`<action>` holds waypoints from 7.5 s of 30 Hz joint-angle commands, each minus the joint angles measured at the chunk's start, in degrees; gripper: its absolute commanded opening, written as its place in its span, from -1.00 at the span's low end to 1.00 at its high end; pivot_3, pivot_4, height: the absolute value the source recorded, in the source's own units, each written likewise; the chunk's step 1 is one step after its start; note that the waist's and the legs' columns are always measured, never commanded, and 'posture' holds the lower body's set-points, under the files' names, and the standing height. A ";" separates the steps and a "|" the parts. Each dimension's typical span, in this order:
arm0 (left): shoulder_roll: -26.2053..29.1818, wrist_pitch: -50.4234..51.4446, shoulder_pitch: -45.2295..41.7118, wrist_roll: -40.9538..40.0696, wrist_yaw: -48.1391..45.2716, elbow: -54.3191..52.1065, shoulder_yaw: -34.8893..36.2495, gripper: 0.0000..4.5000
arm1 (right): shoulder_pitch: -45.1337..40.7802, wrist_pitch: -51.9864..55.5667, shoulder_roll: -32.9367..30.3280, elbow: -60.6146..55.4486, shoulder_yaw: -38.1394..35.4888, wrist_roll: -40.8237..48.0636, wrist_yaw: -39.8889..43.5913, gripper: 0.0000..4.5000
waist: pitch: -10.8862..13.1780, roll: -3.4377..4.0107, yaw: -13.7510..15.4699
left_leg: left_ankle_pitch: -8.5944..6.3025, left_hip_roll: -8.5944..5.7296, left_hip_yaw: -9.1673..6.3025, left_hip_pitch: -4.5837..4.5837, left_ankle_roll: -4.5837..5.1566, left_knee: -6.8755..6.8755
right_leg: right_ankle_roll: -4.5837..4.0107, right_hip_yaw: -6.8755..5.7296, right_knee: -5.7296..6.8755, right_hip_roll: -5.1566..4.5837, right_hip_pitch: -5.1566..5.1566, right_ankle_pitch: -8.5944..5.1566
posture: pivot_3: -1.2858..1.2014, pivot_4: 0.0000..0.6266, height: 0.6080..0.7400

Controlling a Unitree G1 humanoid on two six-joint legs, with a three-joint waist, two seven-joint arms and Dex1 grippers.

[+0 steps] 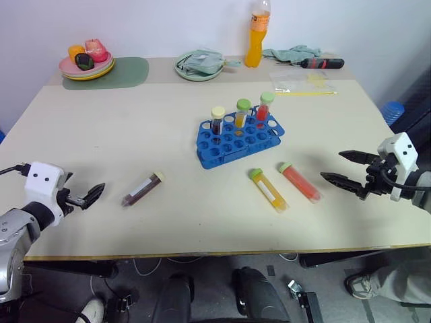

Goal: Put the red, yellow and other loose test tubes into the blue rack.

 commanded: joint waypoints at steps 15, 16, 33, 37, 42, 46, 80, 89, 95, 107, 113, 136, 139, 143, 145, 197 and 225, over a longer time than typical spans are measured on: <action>-4.57 2.42 -8.08 -6.84 -3.52 -16.42 -19.02 1.00 | -10.31 23.19 0.30 -16.30 9.74 -0.30 -13.91 0.99 | 0.00 0.00 0.11 | 0.00 -0.01 0.00 -0.03 0.00 0.02 | 0.01 0.01 0.01 -0.02 -0.01 0.01 | 0.03 -0.52 1.00; -5.03 2.23 -8.89 -5.91 -3.87 -17.13 -22.64 1.00 | -12.27 28.21 0.00 -16.93 11.88 -1.06 -15.90 0.99 | 0.00 0.00 0.10 | 0.00 -0.01 -0.01 -0.03 0.00 0.02 | 0.01 0.01 0.01 -0.01 -0.01 0.01 | 0.03 -0.52 1.00; -10.91 -4.34 -13.97 1.47 -4.77 -14.24 -39.45 1.00 | -37.63 65.55 8.55 -9.79 32.22 0.01 -30.62 0.99 | 0.00 0.03 0.22 | 0.00 -0.03 -0.04 -0.13 0.01 0.04 | -0.02 0.01 0.04 0.02 -0.14 0.02 | 0.03 -0.52 1.00; -11.28 -4.82 -13.10 1.94 -4.23 -14.70 -39.56 1.00 | -38.88 65.55 8.21 -7.04 35.94 -0.32 -30.57 0.99 | 0.00 0.03 0.05 | 0.00 -0.02 -0.04 -0.13 0.01 0.02 | -0.02 0.01 0.05 0.04 -0.16 0.02 | 0.03 -0.52 1.00; -11.68 -5.64 -11.86 2.92 -3.69 -14.86 -39.45 1.00 | -39.25 65.09 9.39 -4.35 37.14 -1.64 -31.10 0.76 | 0.00 0.03 0.02 | 0.00 -0.01 -0.04 -0.12 0.02 0.02 | -0.02 0.01 0.05 0.05 -0.16 0.02 | 0.03 -0.52 1.00; -11.80 -5.72 -11.56 3.15 -3.58 -15.22 -39.16 1.00 | -39.21 65.39 9.56 -4.13 37.12 -1.94 -31.23 -0.01 | 0.00 0.03 0.04 | 0.00 -0.01 -0.05 -0.12 0.02 0.03 | -0.02 0.01 0.05 0.04 -0.16 0.02 | 0.03 -0.52 1.00; -16.66 -1.95 -19.44 2.47 2.99 -13.92 -34.41 1.00 | -32.16 -24.01 46.77 22.01 8.55 -14.49 -50.66 -0.67 | 0.01 0.07 -1.56 | 0.00 0.00 -0.06 -0.06 0.01 -0.04 | -0.01 0.01 0.17 0.05 -0.17 0.03 | 0.03 -0.52 1.00; -16.89 -2.64 -18.62 2.69 2.82 -13.58 -34.44 1.00 | -35.11 -32.33 47.63 32.38 8.47 -16.23 -53.49 -0.67 | 0.01 0.07 -1.59 | 0.00 0.00 -0.06 -0.06 0.01 -0.05 | -0.02 0.02 0.18 0.04 -0.17 0.03 | 0.03 -0.52 1.00; -16.93 -5.07 -17.48 3.21 2.04 -12.03 -34.45 1.00 | -34.83 -38.32 48.90 36.72 8.69 -17.10 -55.01 -0.67 | 0.00 0.07 -1.65 | 0.01 0.00 -0.05 -0.04 0.00 -0.03 | -0.03 0.04 0.21 0.04 -0.16 0.04 | 0.03 -0.52 1.00; -17.02 -9.19 -14.45 3.53 1.11 -10.92 -34.42 1.00 | -34.51 -42.96 50.15 38.24 8.57 -16.06 -53.19 0.69 | 0.00 0.08 -2.78 | 0.01 0.01 -0.06 -0.03 0.00 -0.06 | -0.03 0.04 0.22 0.04 -0.16 0.04 | 0.03 -0.52 1.00; -16.91 -9.55 -12.84 3.50 1.53 -11.96 -34.31 1.00 | -29.15 -25.45 43.25 17.36 6.31 -13.33 -53.71 0.96 | 0.01 0.10 -2.13 | 0.01 -0.01 -0.07 -0.07 0.00 -0.05 | -0.03 0.04 0.20 0.00 -0.16 0.04 | 0.03 -0.52 1.00; -16.00 -8.70 -16.45 2.44 -4.17 -8.29 -36.64 1.00 | -30.58 65.55 19.01 -17.59 21.41 22.18 -51.20 0.96 | -0.02 0.19 -1.14 | -0.03 -0.01 -0.07 -0.13 0.06 -0.01 | -0.04 0.05 0.05 0.07 -0.16 0.02 | 0.03 -0.52 1.00; -15.55 -8.76 -15.09 2.51 -4.08 -9.15 -36.31 1.00 | -32.50 65.55 19.54 -14.47 23.77 22.22 -55.59 0.96 | -0.02 0.19 -1.22 | -0.03 -0.02 -0.07 -0.18 0.06 -0.02 | -0.03 0.04 -0.03 0.05 -0.16 0.03 | 0.03 -0.52 1.00; -15.66 -8.93 -13.43 2.72 -3.23 -10.31 -36.35 1.00 | -34.72 65.55 18.20 -11.76 28.06 23.87 -57.86 0.86 | -0.02 0.19 -1.39 | -0.03 -0.01 -0.08 -0.17 0.07 -0.04 | -0.03 0.04 -0.03 0.07 -0.18 0.03 | 0.03 -0.52 1.00; -15.90 -9.12 -12.97 2.94 -2.78 -10.53 -36.46 1.00 | -35.51 65.55 17.15 -11.07 29.97 25.62 -58.28 0.61 | -0.02 0.19 -1.39 | -0.03 0.00 -0.07 -0.16 0.07 -0.04 | -0.03 0.04 -0.03 0.08 -0.18 0.03 | 0.03 -0.52 1.00; -15.26 -8.92 -13.58 2.74 -2.92 -11.42 -36.29 1.00 | -29.96 -38.74 51.41 30.38 16.66 -16.37 -50.84 -0.68 | -0.03 0.20 -1.52 | -0.02 0.02 -0.05 -0.07 0.06 -0.08 | -0.03 0.04 0.12 0.06 -0.20 0.04 | 0.03 -0.52 1.00; -13.98 -5.47 -14.01 1.53 -2.28 -14.61 -35.00 1.00 | -27.37 -51.61 55.39 36.98 15.09 -16.86 -49.64 -0.68 | -0.03 0.21 -2.26 | -0.02 0.02 -0.06 -0.05 0.05 -0.07 | -0.05 0.05 0.19 0.06 -0.20 0.05 | 0.03 -0.52 1.00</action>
